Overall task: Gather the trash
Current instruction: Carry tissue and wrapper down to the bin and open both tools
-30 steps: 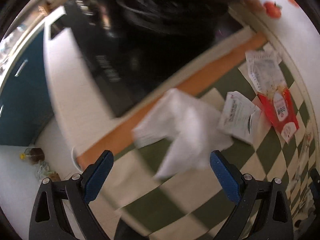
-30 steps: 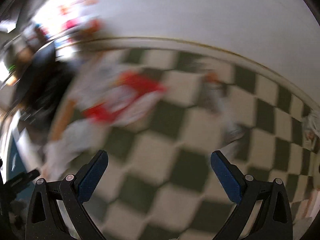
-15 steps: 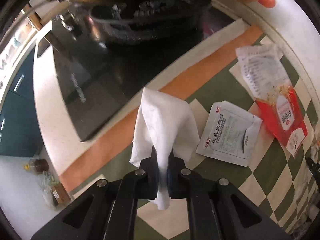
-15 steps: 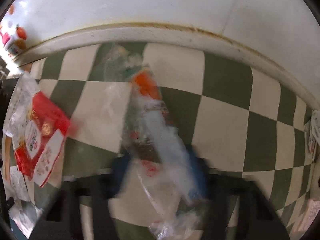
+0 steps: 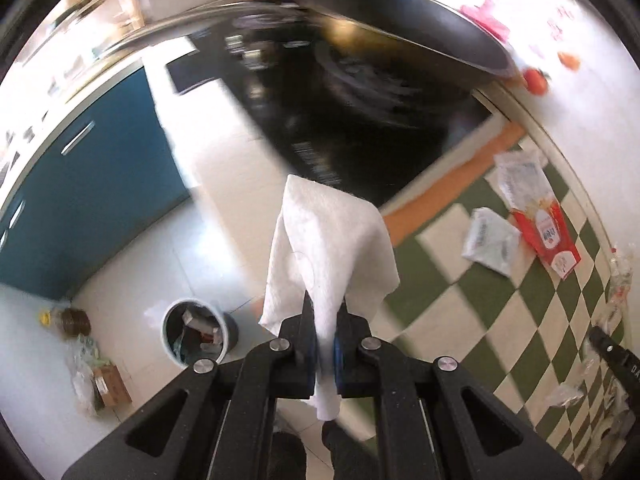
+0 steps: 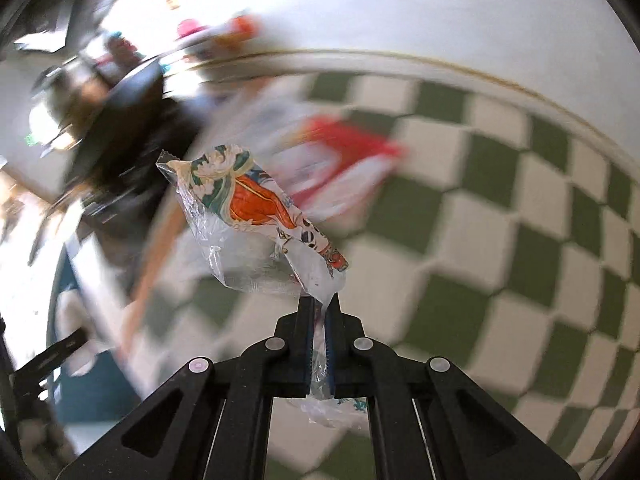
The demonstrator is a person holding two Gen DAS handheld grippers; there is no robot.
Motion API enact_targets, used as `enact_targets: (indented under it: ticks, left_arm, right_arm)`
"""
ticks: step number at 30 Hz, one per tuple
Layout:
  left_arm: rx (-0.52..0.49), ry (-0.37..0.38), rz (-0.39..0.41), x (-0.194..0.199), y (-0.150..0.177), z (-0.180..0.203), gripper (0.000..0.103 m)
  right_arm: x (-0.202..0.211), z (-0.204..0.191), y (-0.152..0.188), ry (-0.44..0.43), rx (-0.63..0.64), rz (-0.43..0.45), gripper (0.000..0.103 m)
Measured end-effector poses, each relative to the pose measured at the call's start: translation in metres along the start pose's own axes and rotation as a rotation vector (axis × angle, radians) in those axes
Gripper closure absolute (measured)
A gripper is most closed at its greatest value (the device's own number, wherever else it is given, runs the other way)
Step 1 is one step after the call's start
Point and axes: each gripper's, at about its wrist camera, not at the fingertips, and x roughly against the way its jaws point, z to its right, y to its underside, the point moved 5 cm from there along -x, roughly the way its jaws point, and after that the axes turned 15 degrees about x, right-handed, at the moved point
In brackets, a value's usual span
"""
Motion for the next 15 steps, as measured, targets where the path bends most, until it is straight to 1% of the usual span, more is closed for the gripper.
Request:
enact_targets:
  ticks: [1,2,3,4,6,7,8,10,12,13,14,15]
  left_arm:
    - [0.021,-0.005,0.002,0.004,0.003,-0.018,0.099]
    - [0.054,-0.009,0.001,0.01,0.003,-0.042,0.099]
    - [0.087,-0.019,-0.003,0.014,0.004,-0.069,0.099]
    - [0.113,-0.028,-0.006,0.015,0.005,-0.086,0.099]
    - [0.186,-0.058,-0.023,0.012,0.009,-0.143,0.099]
    - [0.216,-0.071,-0.034,0.008,0.013,-0.164,0.099]
    - [0.262,-0.086,-0.051,0.001,0.018,-0.194,0.099]
    - [0.32,-0.116,-0.086,-0.022,0.029,-0.245,0.099]
    - [0.381,-0.15,-0.128,-0.061,0.045,-0.294,0.099]
    - [0.417,-0.154,-0.158,-0.089,0.054,-0.316,0.099]
    - [0.462,-0.152,-0.2,-0.127,0.067,-0.344,0.099]
    - [0.493,-0.146,-0.227,-0.151,0.075,-0.358,0.099]
  right_arm:
    - [-0.006,-0.036,0.005,-0.075,0.027,-0.017,0.098]
    - [-0.013,-0.064,0.009,-0.118,0.043,-0.031,0.098]
    - [-0.022,-0.101,0.016,-0.185,0.071,-0.06,0.098]
    - [-0.031,-0.131,0.023,-0.231,0.099,-0.085,0.098]
    - [-0.051,-0.19,0.042,-0.307,0.167,-0.131,0.098]
    - [-0.064,-0.223,0.055,-0.339,0.206,-0.157,0.098]
    - [-0.078,-0.254,0.068,-0.36,0.249,-0.182,0.098]
    - [-0.114,-0.308,0.098,-0.37,0.338,-0.223,0.098]
    - [-0.165,-0.351,0.131,-0.357,0.403,-0.271,0.098]
    - [-0.193,-0.367,0.148,-0.355,0.418,-0.305,0.098]
    - [-0.228,-0.382,0.167,-0.352,0.433,-0.341,0.098]
    - [-0.258,-0.394,0.184,-0.342,0.446,-0.367,0.098]
